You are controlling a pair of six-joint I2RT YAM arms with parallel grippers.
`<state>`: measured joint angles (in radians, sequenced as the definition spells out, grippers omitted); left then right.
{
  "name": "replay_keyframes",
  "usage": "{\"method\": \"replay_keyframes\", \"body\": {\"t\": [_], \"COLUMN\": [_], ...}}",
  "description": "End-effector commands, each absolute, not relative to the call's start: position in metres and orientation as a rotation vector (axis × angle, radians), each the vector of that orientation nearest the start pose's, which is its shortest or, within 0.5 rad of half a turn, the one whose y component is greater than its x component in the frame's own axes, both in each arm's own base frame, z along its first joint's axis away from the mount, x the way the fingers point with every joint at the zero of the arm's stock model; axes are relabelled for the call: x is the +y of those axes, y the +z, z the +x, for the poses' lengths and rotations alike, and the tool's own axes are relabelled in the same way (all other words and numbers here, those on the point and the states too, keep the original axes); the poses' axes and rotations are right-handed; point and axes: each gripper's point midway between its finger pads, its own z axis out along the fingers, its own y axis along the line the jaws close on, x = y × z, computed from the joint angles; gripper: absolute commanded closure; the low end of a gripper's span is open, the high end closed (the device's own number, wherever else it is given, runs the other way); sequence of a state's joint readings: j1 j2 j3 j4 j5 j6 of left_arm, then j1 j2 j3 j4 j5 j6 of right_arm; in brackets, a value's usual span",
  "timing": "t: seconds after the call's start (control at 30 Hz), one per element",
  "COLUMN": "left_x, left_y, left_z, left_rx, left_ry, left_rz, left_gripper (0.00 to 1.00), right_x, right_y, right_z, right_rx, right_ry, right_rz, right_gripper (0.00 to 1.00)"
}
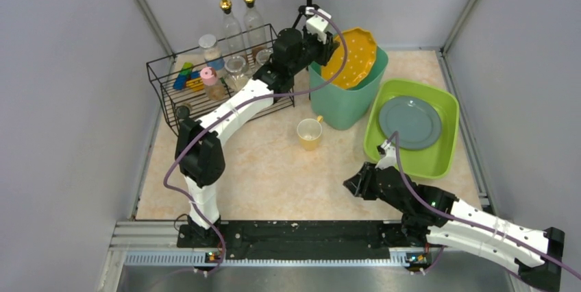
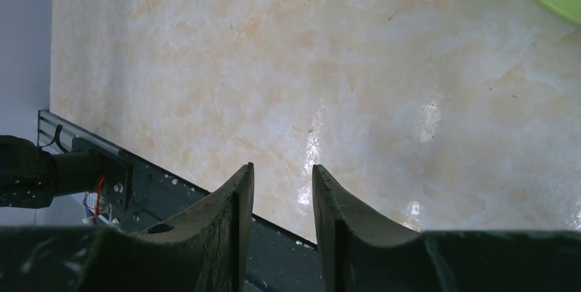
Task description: Clear the kitchen counter
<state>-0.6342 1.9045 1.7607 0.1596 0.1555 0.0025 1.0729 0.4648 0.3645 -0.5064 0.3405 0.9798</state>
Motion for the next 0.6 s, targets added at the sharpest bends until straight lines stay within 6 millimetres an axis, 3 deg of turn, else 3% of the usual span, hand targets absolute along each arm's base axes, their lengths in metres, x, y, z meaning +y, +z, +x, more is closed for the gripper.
{"method": "replay_keyframes", "body": {"t": [0.0,0.23,0.57], "left_x": [-0.336,-0.308,-0.257], "left_y": [0.536,0.584,0.637], "left_z": [0.433,0.414,0.371], "left_rx": [0.976,0.898,0.905], "left_ry": [-0.555,-0.526,-0.621], "left_rz": [0.457,0.364,0.165], "left_gripper": [1.0,1.0,1.0], "right_x": [0.192,0.193,0.192], "right_y": [0.113,0.132,0.193], "right_z": [0.134,0.14,0.158], "right_rx": [2.217,2.177,2.066], "right_ry": [0.846,0.834,0.777], "right_rz": [0.113,0.098,0.051], "right_gripper": [0.64,0.63,0.56]}}
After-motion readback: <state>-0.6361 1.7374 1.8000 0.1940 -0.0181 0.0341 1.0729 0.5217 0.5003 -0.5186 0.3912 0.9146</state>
